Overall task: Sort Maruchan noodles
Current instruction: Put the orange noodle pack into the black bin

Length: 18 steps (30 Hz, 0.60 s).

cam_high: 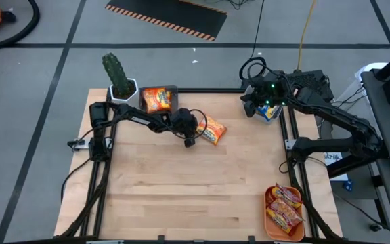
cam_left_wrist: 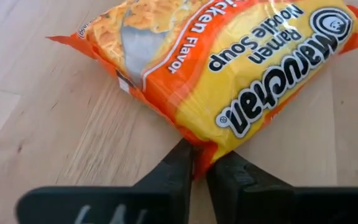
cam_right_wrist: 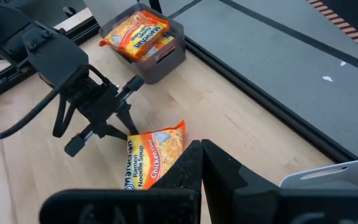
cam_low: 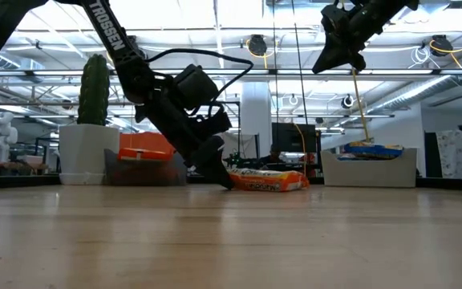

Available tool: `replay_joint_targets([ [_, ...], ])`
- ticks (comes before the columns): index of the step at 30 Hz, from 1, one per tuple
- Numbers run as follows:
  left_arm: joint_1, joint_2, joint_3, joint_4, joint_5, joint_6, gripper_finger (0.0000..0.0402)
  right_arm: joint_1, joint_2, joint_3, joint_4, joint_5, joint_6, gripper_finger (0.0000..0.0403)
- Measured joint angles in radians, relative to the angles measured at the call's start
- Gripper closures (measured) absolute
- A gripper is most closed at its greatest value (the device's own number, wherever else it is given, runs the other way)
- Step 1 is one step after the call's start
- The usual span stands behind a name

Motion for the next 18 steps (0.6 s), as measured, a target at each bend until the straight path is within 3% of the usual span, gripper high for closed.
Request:
replay_joint_targets([
  [5, -0.001, -0.04, 0.0, 0.003, 0.001, 0.002, 0.0394, 0.0, 0.0, 0.0, 0.0, -0.001, -0.007, 0.0403],
  [18, 0.0, -0.219, 0.001, -0.08, -0.025, 0.004, 0.04, 0.0, 0.0, 0.0, 0.001, -0.002, -0.026, 0.0403],
])
